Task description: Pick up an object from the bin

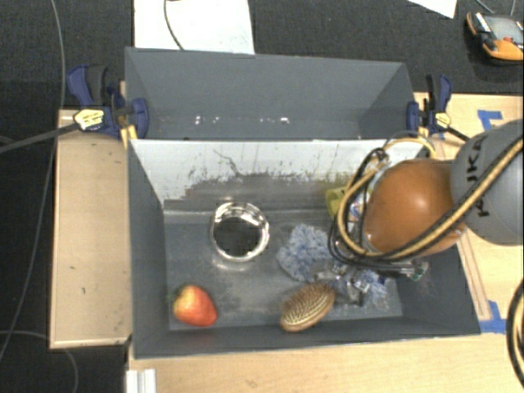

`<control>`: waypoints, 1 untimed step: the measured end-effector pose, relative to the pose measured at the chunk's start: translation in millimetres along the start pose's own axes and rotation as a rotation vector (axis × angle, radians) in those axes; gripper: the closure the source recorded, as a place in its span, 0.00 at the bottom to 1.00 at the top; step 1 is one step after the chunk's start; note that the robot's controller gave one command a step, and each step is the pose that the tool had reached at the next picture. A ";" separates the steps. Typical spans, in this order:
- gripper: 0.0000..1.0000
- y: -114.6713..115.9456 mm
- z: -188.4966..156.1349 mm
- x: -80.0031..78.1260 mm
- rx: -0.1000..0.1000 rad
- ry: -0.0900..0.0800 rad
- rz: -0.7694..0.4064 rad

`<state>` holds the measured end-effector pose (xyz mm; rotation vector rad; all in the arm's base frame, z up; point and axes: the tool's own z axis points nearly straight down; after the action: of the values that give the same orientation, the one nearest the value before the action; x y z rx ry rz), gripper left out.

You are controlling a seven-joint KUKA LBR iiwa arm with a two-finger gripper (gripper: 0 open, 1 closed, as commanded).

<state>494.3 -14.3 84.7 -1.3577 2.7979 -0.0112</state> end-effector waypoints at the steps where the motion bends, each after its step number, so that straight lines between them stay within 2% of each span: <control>1: 1.00 0.7 -15.1 -0.8 -0.002 0.000 0.003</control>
Offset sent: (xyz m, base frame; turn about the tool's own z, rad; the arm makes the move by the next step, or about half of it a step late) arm -0.0002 0.0005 0.0703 0.0014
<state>493.7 -13.4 99.7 -1.3546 2.8006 -0.0077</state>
